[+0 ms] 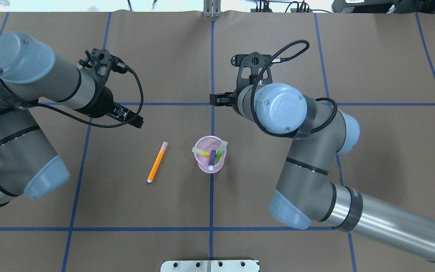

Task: Collect pens into pen holder
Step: 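Withdraw the right arm while the left arm reaches toward the orange marker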

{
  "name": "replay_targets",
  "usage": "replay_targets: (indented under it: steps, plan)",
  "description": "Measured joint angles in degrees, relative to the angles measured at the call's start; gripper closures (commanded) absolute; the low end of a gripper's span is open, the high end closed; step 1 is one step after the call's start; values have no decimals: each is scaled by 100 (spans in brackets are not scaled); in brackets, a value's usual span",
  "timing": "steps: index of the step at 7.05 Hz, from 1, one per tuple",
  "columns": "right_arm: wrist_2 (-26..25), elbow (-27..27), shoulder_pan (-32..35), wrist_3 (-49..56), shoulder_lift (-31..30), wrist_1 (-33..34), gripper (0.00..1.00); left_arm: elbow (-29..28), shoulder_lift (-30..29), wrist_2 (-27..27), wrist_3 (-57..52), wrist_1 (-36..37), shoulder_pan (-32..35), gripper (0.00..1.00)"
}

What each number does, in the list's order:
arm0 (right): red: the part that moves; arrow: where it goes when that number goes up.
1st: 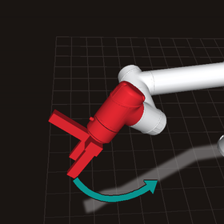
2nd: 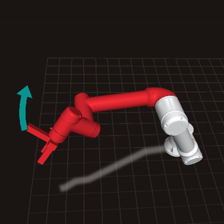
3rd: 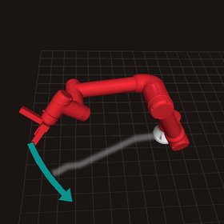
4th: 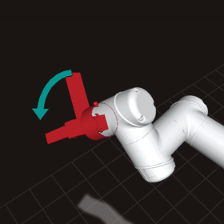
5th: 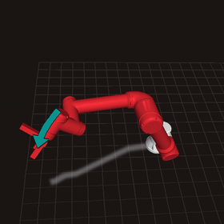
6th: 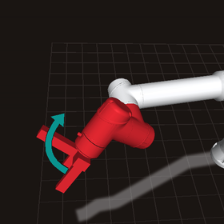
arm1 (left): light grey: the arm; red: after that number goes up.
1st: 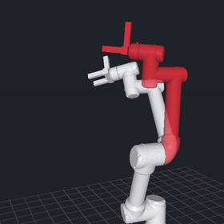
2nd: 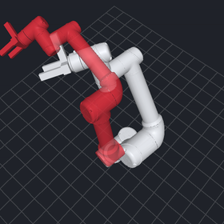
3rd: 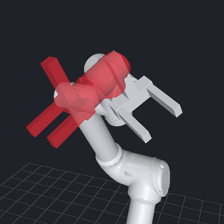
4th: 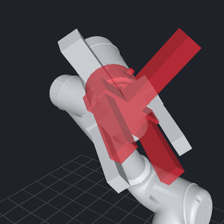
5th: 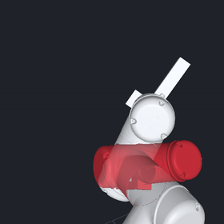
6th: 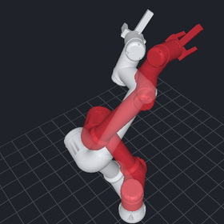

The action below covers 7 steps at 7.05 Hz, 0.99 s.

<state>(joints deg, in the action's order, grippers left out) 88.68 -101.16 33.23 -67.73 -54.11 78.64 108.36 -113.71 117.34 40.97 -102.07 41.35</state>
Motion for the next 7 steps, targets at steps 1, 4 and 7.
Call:
replay_targets:
  steps: [1,4,7]
  plan:
    - [871,1,588,153,-126,168,1,-40,-4,-340,417,4,-276,0]
    - [2724,62,2296,1967,-850,272,1,-346,-50,-1104,984,-6,-982,34]
    - [3545,266,3345,3857,-1453,291,1,-592,-168,-1159,1003,-100,-1230,44]
